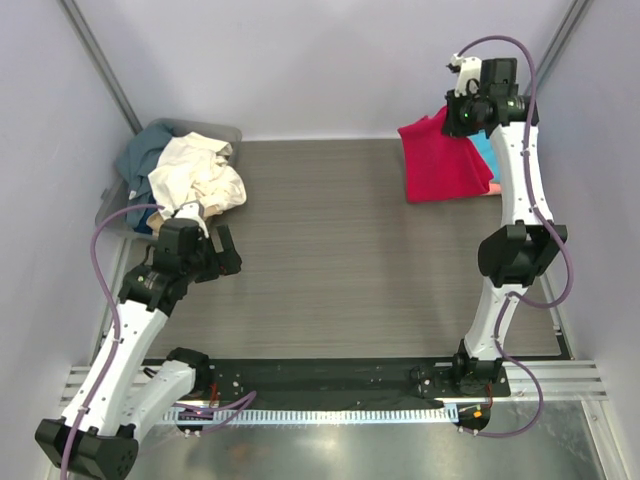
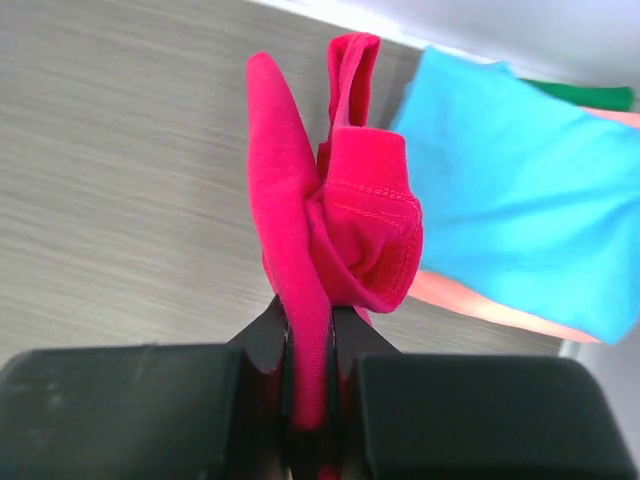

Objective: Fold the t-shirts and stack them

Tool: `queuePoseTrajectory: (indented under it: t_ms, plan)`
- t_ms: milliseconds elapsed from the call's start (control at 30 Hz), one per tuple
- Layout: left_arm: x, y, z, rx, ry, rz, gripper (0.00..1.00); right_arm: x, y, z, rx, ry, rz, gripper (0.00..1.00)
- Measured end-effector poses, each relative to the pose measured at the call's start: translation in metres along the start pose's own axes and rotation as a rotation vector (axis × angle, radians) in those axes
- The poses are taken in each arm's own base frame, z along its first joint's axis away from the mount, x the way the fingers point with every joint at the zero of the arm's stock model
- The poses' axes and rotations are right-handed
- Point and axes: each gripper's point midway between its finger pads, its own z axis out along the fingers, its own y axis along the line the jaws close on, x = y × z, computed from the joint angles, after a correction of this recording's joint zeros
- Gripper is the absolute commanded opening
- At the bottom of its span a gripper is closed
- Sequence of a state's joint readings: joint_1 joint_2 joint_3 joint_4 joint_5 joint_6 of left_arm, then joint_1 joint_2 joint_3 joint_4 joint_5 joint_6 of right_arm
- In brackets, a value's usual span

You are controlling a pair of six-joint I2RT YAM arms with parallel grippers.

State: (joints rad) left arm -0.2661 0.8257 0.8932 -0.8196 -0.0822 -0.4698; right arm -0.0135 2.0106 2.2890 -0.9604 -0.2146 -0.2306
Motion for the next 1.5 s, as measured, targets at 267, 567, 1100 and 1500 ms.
queuePoseTrajectory:
  t_ms: [267, 567, 1100, 1500]
  plan:
    - [0.002, 0.000, 0.003, -0.002, 0.015, 0.001, 0.92, -0.018, -0.032, -0.017, 0.071, -0.068, 0.004, 0.01]
    - [0.006, 0.001, 0.009, -0.015, 0.044, 0.003, 0.92, -0.028, -0.063, -0.028, 0.120, -0.123, 0.018, 0.01]
    - [0.013, 0.003, 0.022, -0.041, 0.103, 0.007, 0.90, 0.013, -0.146, 0.050, 0.100, -0.121, 0.100, 0.01]
    - [0.020, 0.005, 0.030, -0.061, 0.146, 0.010, 0.89, 0.034, -0.238, 0.113, 0.197, -0.286, 0.150, 0.01]
